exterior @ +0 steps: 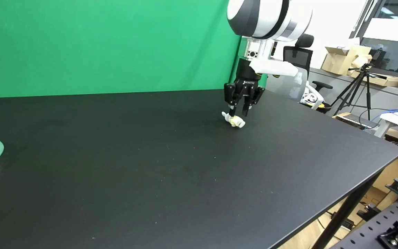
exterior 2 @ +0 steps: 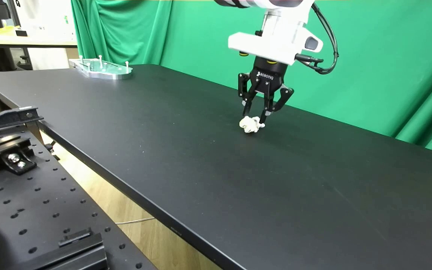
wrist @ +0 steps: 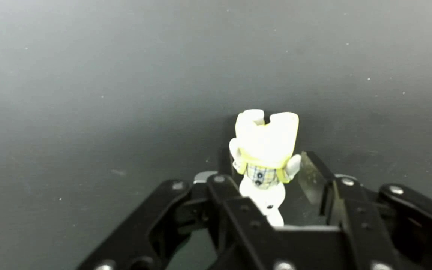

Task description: Move the white toy slightly to the right.

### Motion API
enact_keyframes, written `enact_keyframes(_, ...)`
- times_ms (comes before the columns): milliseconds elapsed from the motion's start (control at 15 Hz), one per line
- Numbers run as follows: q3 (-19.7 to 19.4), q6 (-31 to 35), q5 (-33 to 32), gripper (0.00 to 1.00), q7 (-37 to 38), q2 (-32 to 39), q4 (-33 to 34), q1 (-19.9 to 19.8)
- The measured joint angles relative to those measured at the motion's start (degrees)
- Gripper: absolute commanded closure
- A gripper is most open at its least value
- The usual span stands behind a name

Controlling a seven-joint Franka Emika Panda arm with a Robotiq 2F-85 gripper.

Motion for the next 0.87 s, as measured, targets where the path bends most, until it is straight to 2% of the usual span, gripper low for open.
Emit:
enact_keyframes(200, -0.3, 0.6, 0.0, 0.01, 1.1, -0.3, -0.1, 0.1)
enact_keyframes(600, -0.6, 3.0, -1.5, 0.0, 4.0, -6.8, -3.2, 2.8)
enact_keyframes(867, -0.3, -0.8, -1.3, 0.0, 5.1, -14.1, -6.6, 4.4)
